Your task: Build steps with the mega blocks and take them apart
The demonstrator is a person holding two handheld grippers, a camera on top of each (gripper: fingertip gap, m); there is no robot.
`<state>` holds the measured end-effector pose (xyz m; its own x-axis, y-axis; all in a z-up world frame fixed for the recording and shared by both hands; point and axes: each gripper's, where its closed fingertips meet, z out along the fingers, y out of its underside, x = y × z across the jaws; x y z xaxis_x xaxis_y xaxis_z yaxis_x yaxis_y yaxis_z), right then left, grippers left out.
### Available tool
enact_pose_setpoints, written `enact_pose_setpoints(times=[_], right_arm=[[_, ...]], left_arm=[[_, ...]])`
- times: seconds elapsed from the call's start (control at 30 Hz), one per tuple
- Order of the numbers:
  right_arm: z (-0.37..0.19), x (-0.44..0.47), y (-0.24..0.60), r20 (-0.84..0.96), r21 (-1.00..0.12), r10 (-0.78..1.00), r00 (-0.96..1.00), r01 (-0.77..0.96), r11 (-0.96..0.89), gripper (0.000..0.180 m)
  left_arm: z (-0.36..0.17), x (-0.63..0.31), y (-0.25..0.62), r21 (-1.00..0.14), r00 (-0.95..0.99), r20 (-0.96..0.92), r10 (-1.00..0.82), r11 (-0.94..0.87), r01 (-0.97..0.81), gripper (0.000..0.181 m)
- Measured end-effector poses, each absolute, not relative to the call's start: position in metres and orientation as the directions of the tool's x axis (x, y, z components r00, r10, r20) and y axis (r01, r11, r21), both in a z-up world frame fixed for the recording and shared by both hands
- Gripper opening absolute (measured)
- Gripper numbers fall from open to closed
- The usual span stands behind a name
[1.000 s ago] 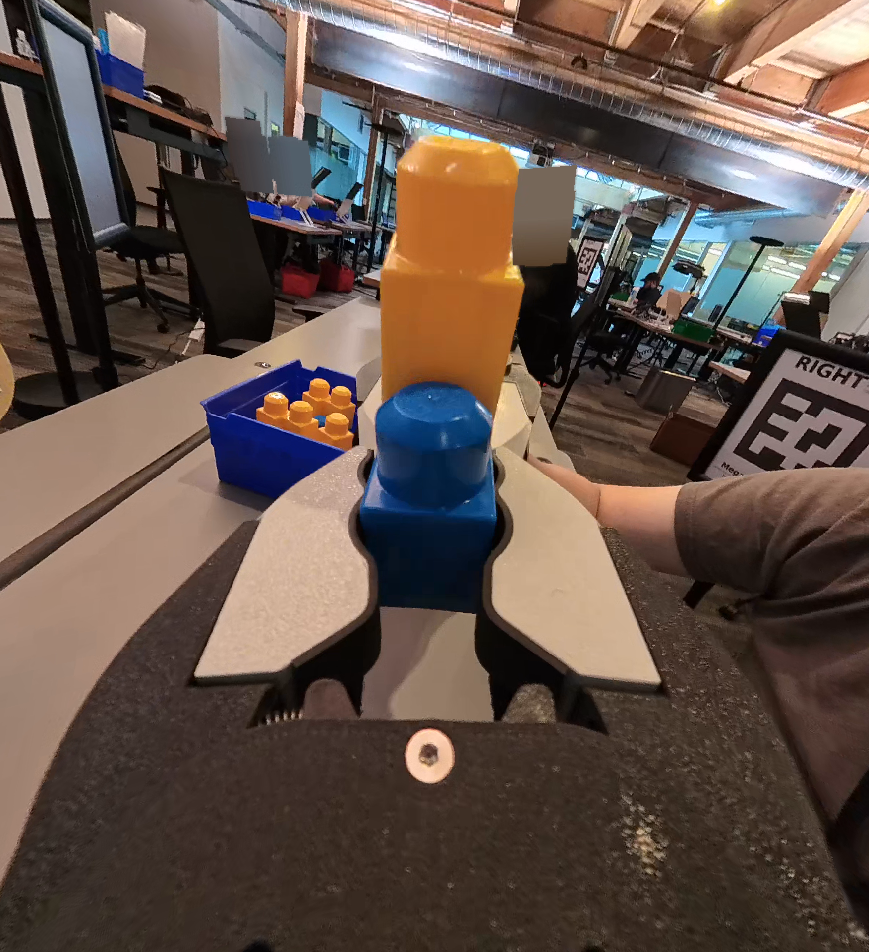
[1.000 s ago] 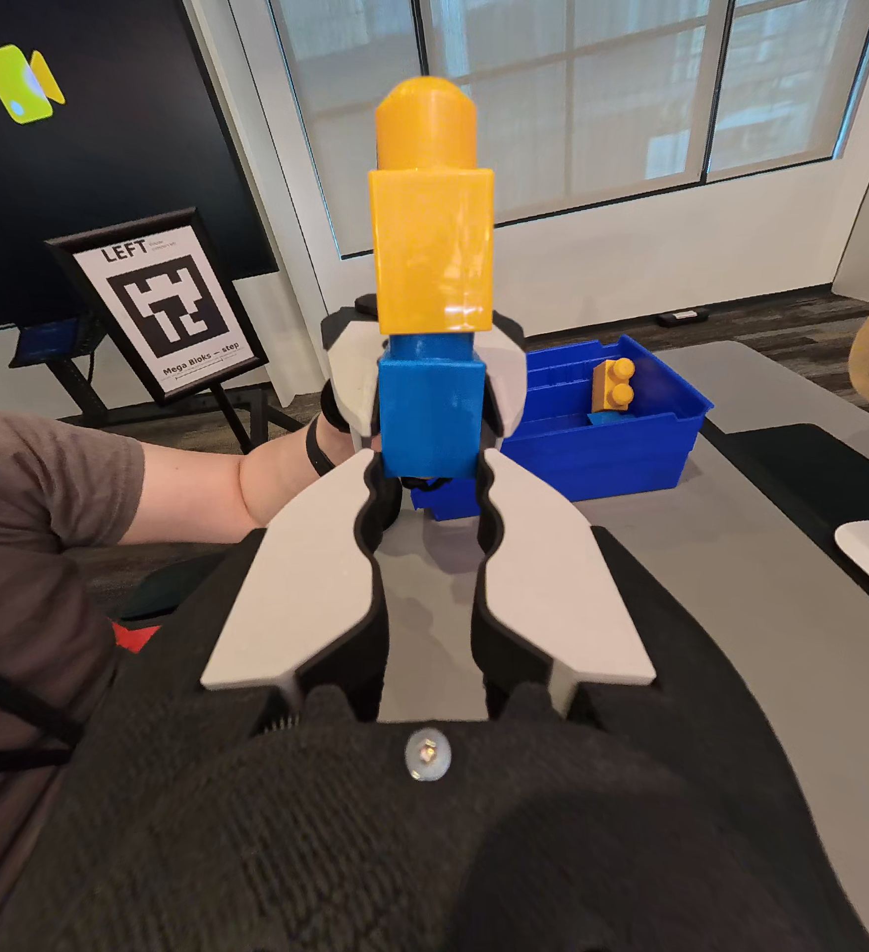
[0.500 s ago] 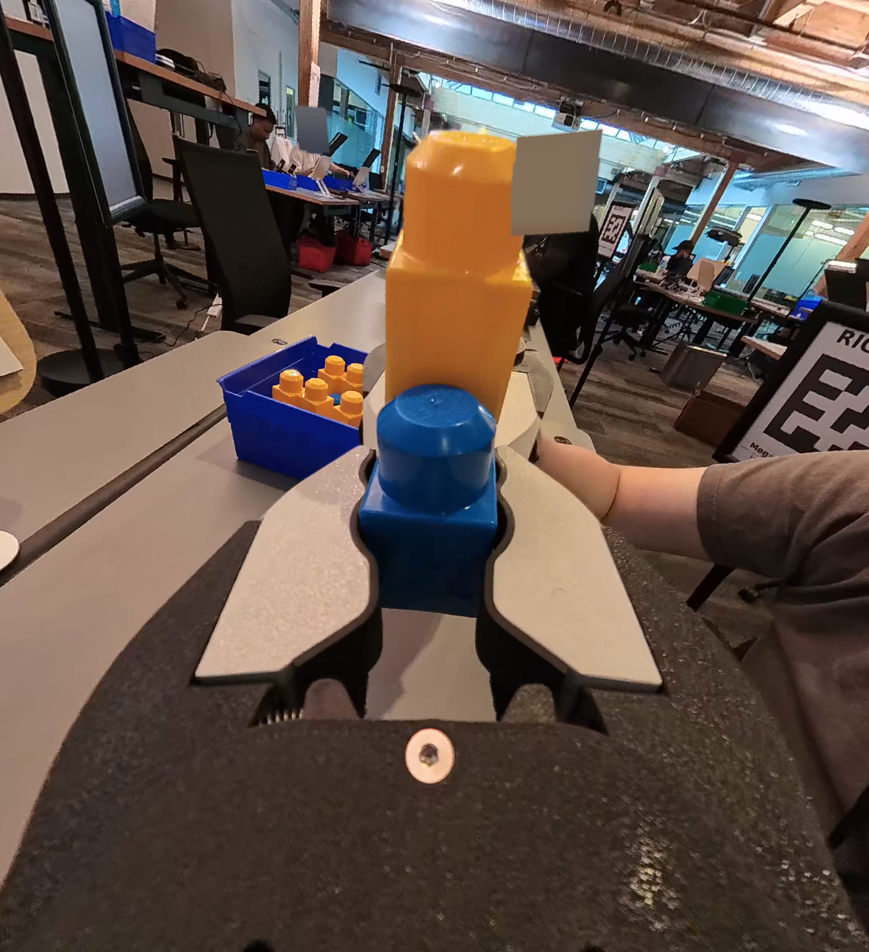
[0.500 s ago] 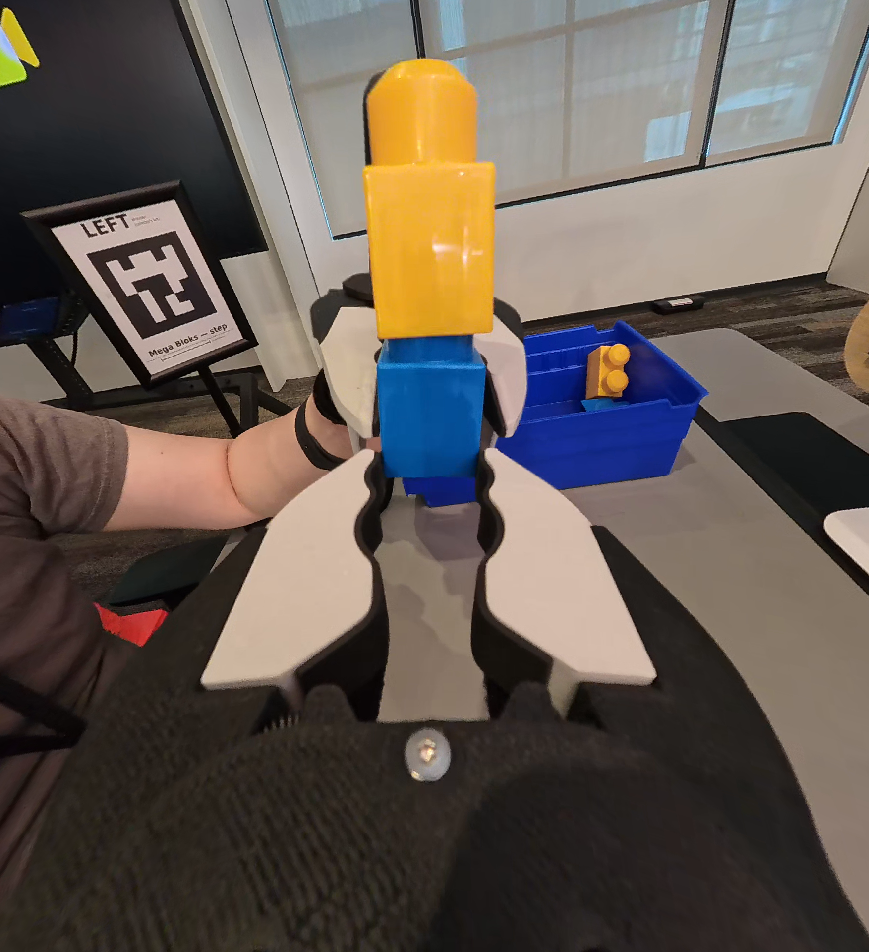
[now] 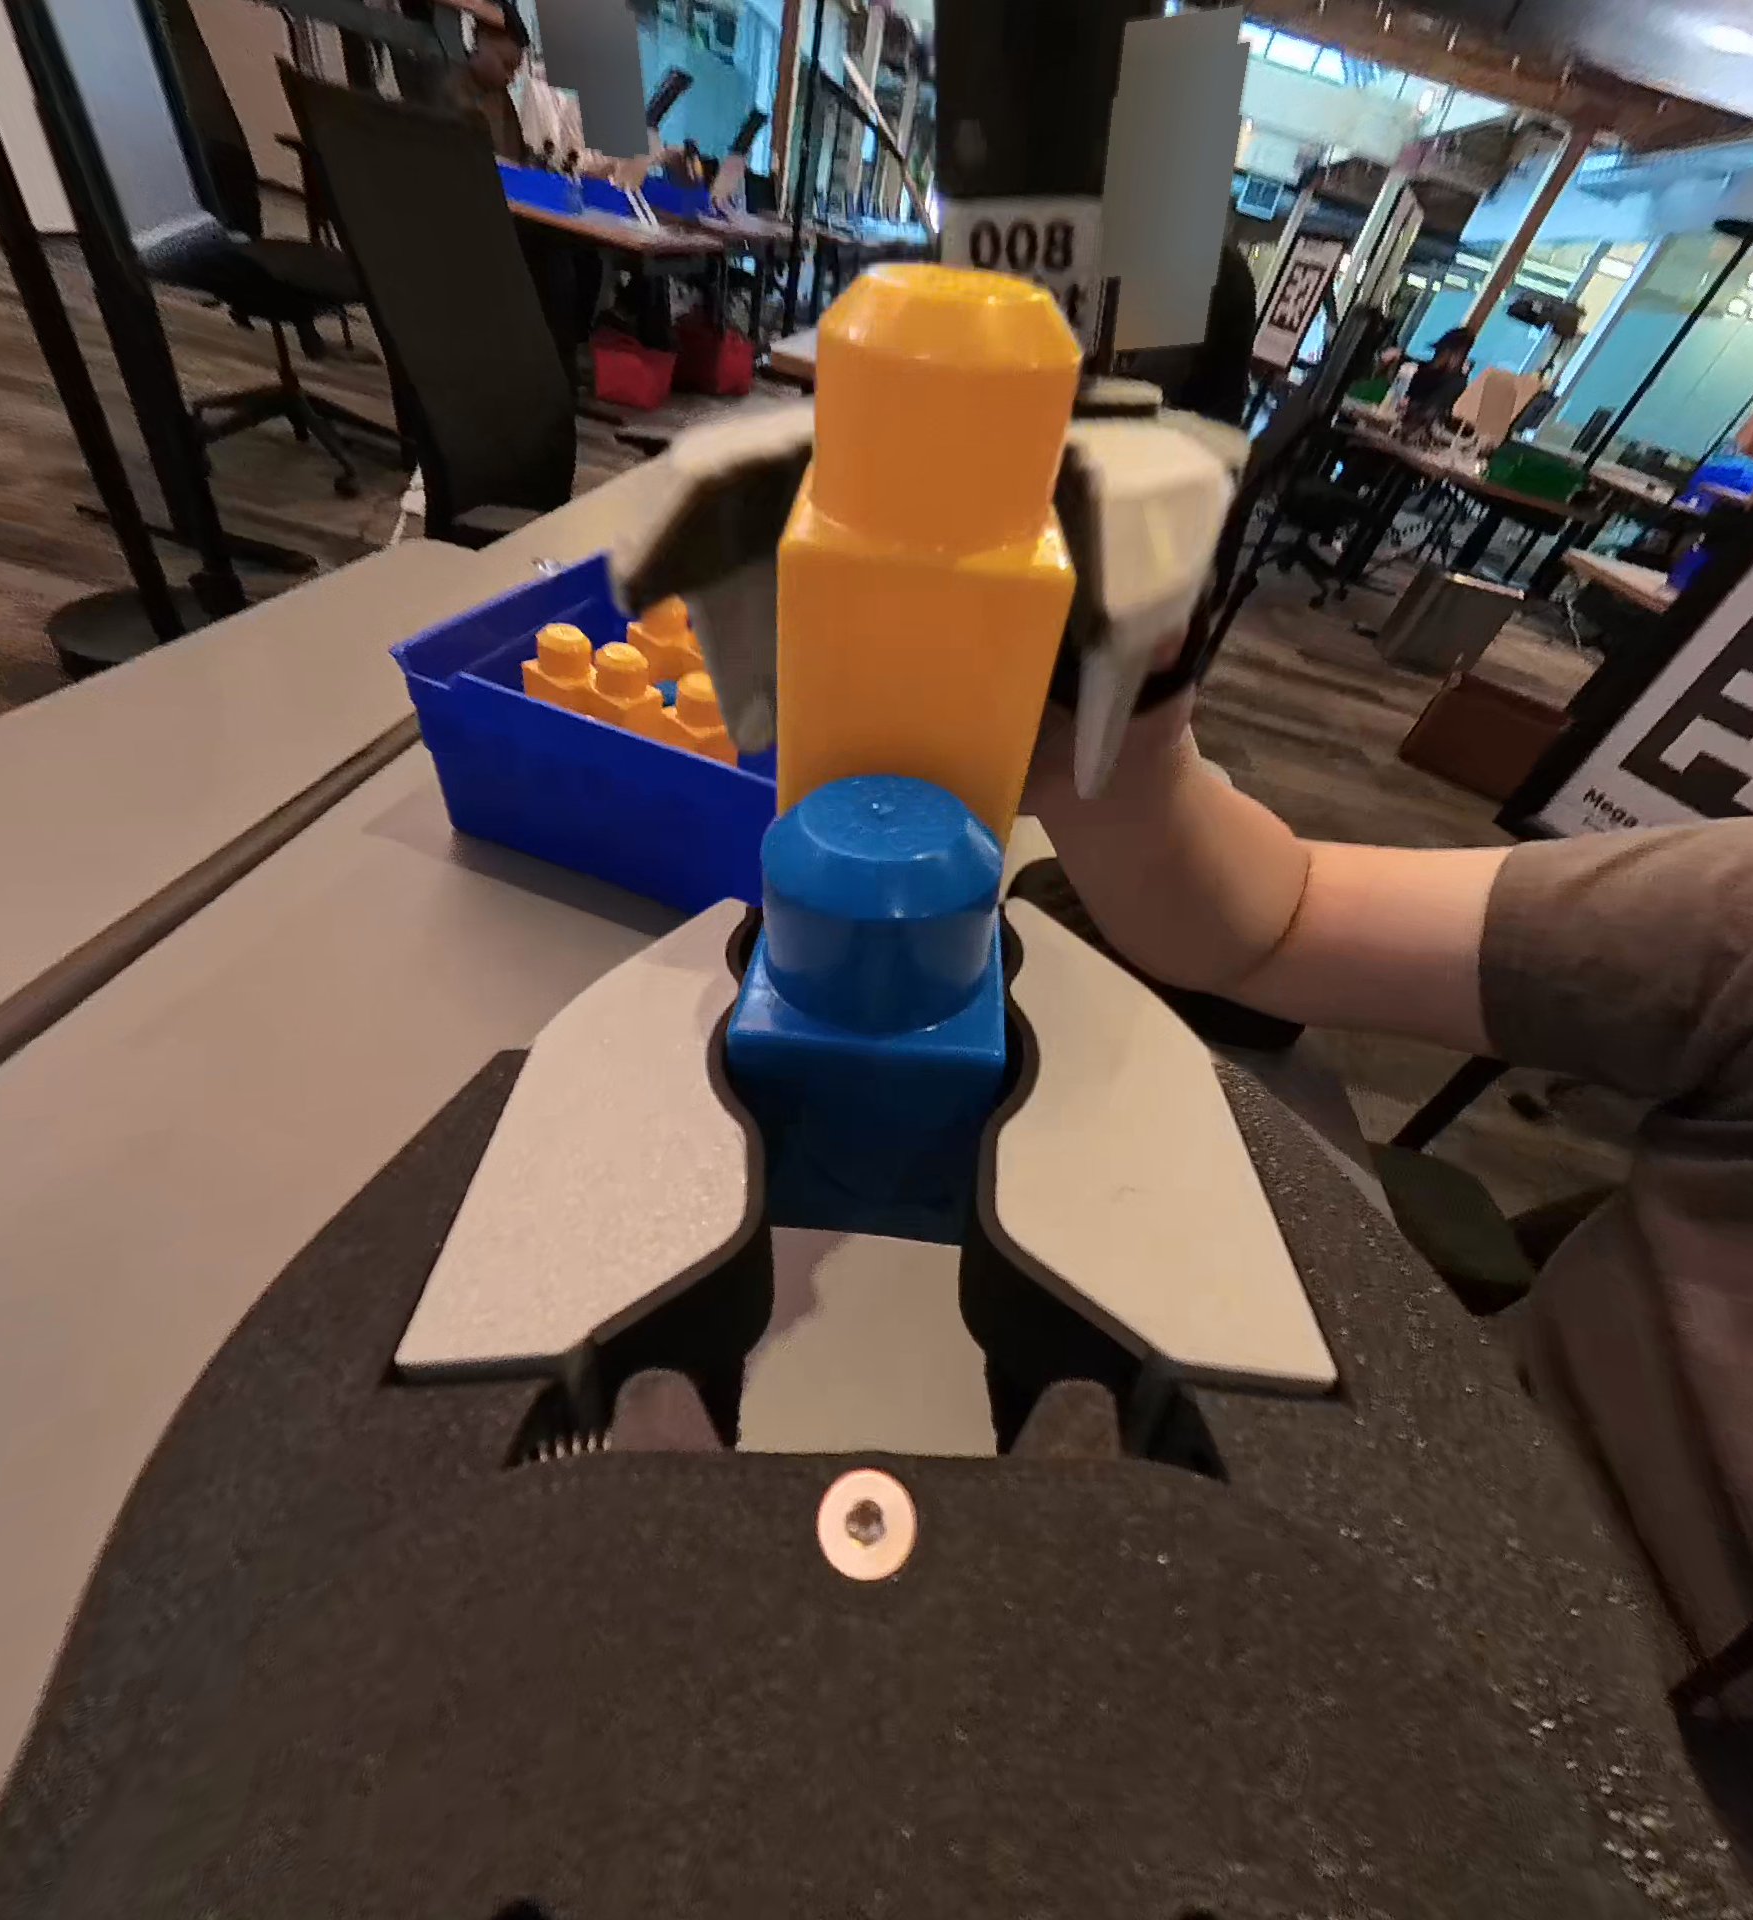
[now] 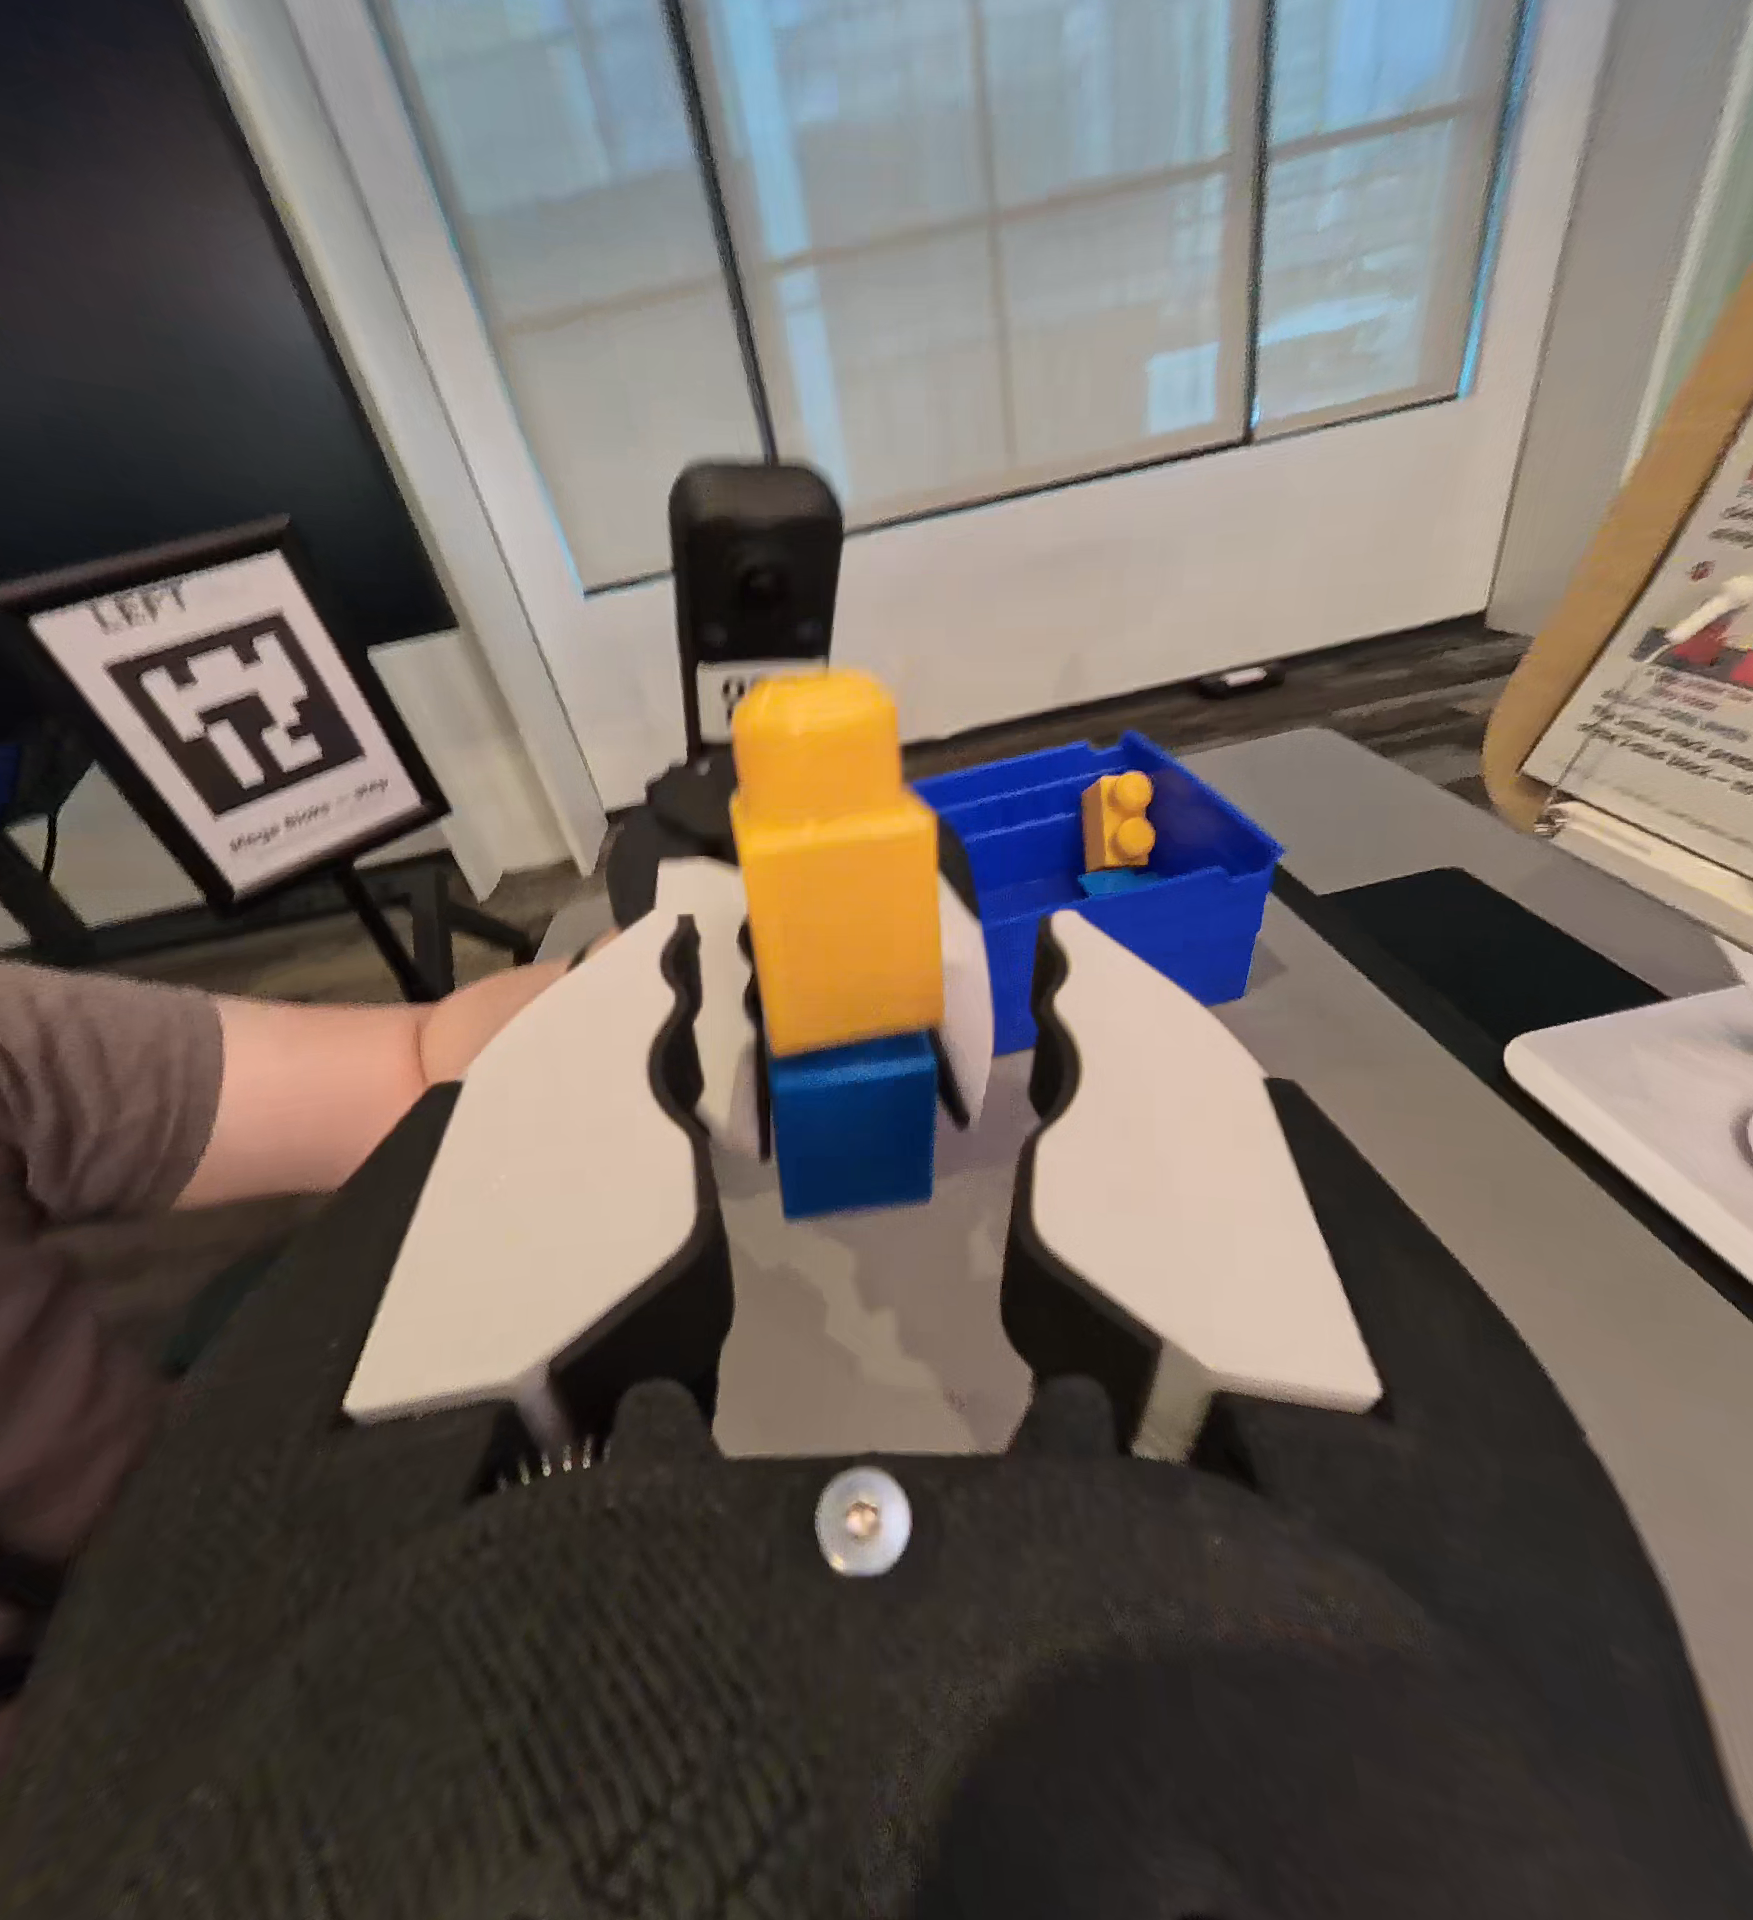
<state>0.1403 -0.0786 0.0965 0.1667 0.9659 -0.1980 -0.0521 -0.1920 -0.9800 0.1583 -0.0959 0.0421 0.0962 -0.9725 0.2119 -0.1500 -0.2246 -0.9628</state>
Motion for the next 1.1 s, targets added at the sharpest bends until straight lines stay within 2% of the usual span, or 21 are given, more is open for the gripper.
enact_pose_setpoints(times=[0.1, 0.2, 0.33, 0.57, 0.73, 1.1], right_arm=[[0.101, 0.146, -0.076, -0.245, -0.968, 0.957, 0.158, -0.090, -0.233, 0.055], [0.097, 0.146, -0.081, -0.274, -0.962, 0.956, 0.108, -0.051, -0.269, 0.036], [0.086, 0.139, -0.083, -0.270, -0.962, 0.956, 0.111, 0.009, -0.273, 0.037], [0.096, 0.137, -0.083, -0.211, -0.976, 0.966, 0.152, -0.087, -0.199, 0.037], [0.095, 0.136, -0.082, -0.272, -0.958, 0.954, 0.123, -0.131, -0.256, 0.037], [0.089, 0.137, -0.086, -0.199, -0.980, 0.967, 0.159, -0.032, -0.197, 0.037]], left_arm=[[0.035, 0.166, -0.099, -0.955, 0.090, 0.231, -0.969, -0.243, -0.168, 0.041], [0.035, 0.166, -0.098, -0.955, 0.095, 0.237, -0.967, -0.250, -0.161, 0.041], [0.038, 0.165, -0.098, -0.954, 0.088, 0.252, -0.964, -0.263, -0.141, 0.041], [0.048, 0.163, -0.099, -0.947, 0.050, 0.308, -0.950, -0.312, -0.075, 0.041], [0.048, 0.161, -0.097, -0.954, 0.074, 0.287, -0.955, -0.292, -0.067, 0.041], [0.051, 0.160, -0.099, -0.957, 0.086, 0.274, -0.958, -0.281, -0.077, 0.041]])
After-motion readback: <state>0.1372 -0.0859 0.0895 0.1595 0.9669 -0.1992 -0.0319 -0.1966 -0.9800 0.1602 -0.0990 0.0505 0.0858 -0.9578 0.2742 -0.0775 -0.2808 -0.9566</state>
